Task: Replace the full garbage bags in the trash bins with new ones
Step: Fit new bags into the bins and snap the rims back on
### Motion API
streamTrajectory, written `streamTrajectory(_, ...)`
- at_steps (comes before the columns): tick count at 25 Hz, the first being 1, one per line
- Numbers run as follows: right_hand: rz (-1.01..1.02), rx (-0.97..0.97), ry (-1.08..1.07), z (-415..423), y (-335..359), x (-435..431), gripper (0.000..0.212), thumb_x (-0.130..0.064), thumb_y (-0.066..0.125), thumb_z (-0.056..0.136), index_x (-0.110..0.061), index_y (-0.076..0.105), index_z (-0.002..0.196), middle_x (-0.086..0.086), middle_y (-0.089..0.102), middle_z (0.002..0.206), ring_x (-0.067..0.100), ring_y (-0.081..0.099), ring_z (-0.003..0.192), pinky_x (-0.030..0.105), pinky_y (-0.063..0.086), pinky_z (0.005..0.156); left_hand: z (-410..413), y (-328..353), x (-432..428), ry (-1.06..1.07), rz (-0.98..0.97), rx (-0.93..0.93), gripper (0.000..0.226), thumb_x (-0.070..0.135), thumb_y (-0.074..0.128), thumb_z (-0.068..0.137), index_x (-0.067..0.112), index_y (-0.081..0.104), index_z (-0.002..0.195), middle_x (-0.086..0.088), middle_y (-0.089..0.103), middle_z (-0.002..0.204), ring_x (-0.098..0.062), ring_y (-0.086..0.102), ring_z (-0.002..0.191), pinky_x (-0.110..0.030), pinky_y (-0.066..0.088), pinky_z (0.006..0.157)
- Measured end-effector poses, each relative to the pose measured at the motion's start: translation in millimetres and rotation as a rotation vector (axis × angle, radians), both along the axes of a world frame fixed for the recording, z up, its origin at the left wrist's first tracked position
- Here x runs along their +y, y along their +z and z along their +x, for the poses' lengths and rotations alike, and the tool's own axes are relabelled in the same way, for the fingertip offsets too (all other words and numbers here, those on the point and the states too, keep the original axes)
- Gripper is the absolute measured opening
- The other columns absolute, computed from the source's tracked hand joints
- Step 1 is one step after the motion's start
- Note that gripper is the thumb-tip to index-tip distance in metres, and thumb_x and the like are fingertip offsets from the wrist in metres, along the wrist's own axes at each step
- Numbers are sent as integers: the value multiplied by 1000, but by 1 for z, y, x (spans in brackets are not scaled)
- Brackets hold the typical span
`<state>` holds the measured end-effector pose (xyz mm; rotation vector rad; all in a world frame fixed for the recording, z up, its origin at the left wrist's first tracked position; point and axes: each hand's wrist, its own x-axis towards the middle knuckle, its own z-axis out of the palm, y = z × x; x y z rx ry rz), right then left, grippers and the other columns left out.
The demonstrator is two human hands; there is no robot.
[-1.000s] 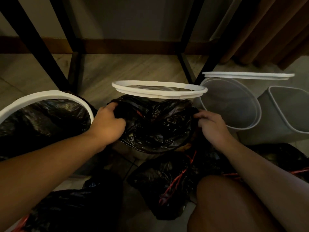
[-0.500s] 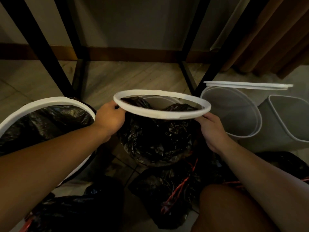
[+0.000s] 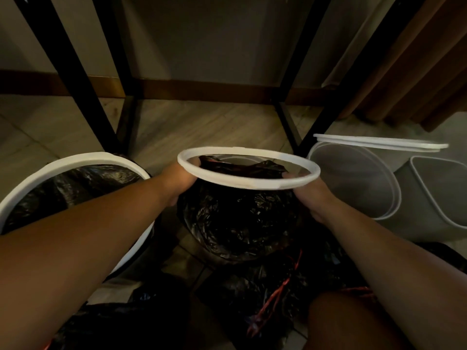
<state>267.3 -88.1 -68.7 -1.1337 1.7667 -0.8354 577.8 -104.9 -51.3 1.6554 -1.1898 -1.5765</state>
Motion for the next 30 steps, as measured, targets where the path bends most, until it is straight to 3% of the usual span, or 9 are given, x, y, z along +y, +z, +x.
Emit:
streamTrajectory(4, 47, -118, 34, 7, 0, -4, 54, -35, 63, 103, -17, 49, 153, 9, 59, 147, 27, 56, 134, 51, 42, 118, -4, 3, 4, 19, 213, 187, 41, 34, 49, 106, 15, 83, 91, -16, 80, 96, -29, 78, 81, -33, 61, 61)
streamTrajectory(8, -1, -119, 64, 11, 11, 4, 47, -34, 64, 103, -18, 56, 147, 6, 64, 141, 22, 59, 131, 50, 43, 117, 1, 1, -9, 58, -48, -136, 25, 20, 55, 95, 12, 63, 73, -11, 64, 80, -31, 64, 83, -38, 52, 73)
streamTrajectory(12, -201, 248, 72, 13, 22, 16, 40, -44, 66, 98, -25, 68, 133, -14, 67, 124, 6, 59, 118, 30, 45, 101, 2, 11, -10, 43, -306, -340, 25, 37, 55, 78, 22, 49, 59, -17, 70, 84, -36, 67, 87, -43, 52, 77)
streamTrajectory(14, -321, 447, 15, 17, 22, 13, 24, -42, 62, 99, -22, 74, 106, -11, 68, 101, 8, 62, 102, 24, 41, 86, 0, 8, -12, 28, -408, -420, 31, 36, 46, 83, 20, 49, 56, -16, 67, 74, -40, 68, 86, -41, 50, 71)
streamTrajectory(17, -330, 380, 3, 21, 22, 0, 30, -43, 54, 101, -26, 76, 89, -5, 69, 100, 8, 63, 95, 25, 41, 79, 1, 8, -19, 212, -393, -338, 30, 35, 61, 88, 12, 67, 69, -4, 68, 71, -21, 67, 72, -30, 45, 55)
streamTrajectory(21, -141, 86, 92, 25, 25, -22, 13, -47, 62, 94, -37, 70, 98, -15, 71, 99, 3, 67, 96, 25, 47, 78, 2, 1, -27, 161, -319, -241, 10, 28, 70, 94, 24, 78, 90, 11, 72, 84, -3, 64, 78, -20, 44, 62)
streamTrajectory(24, -81, 233, 279, 27, 16, -32, 12, -46, 74, 90, -37, 71, 96, -10, 73, 99, 8, 69, 92, 27, 53, 77, -1, -4, -31, 85, -396, -325, 25, 34, 64, 98, 17, 77, 85, 7, 73, 77, -5, 65, 71, -24, 46, 60)
streamTrajectory(27, -139, 353, 413, 28, 18, -38, 15, -41, 82, 86, -41, 71, 96, -14, 70, 103, 0, 64, 94, 17, 48, 76, 3, -3, -39, 0, -366, -327, 29, 35, 66, 98, 15, 75, 79, 8, 69, 65, -1, 62, 57, -18, 43, 53)
streamTrajectory(30, -166, 411, 469, 27, 24, -49, 3, -37, 77, 92, -35, 77, 90, -14, 74, 96, 2, 66, 93, 22, 51, 81, 7, 0, -46, -21, -306, -189, 18, 27, 69, 96, 19, 76, 80, 6, 74, 80, -7, 68, 76, -28, 50, 72)
